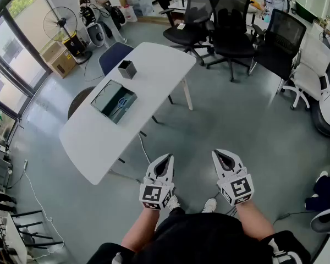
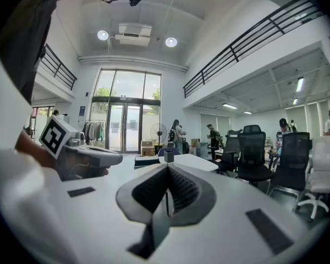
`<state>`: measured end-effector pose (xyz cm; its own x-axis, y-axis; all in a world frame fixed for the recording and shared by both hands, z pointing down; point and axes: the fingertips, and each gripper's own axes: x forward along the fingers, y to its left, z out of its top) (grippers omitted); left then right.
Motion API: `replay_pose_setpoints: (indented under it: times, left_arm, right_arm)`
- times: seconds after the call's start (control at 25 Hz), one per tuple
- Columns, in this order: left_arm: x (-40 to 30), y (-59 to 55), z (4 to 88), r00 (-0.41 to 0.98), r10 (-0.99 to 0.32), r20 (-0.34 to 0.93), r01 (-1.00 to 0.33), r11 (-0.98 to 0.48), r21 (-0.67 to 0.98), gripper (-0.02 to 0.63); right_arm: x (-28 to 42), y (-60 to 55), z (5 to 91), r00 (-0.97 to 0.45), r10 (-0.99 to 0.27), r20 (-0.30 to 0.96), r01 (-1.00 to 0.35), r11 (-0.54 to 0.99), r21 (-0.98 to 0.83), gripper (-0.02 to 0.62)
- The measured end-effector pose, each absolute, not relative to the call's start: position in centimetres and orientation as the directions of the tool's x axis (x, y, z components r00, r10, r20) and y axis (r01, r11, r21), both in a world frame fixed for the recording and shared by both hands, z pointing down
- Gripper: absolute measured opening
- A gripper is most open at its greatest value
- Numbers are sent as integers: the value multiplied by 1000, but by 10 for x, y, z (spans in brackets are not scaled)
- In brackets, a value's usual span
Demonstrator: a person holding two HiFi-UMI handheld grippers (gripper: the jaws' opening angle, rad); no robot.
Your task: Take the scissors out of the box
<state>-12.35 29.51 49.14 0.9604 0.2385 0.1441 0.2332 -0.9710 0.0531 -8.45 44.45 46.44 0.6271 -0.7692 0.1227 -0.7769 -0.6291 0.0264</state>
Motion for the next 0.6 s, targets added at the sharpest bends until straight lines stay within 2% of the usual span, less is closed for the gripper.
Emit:
replay_pose_setpoints:
  times: [0.6]
  left_arm:
    - [-140,276,493,959,242,146,237,-970,53,8]
  right_arm:
    - [-99,431,457,638,-766,78,-766,-642,-46,5]
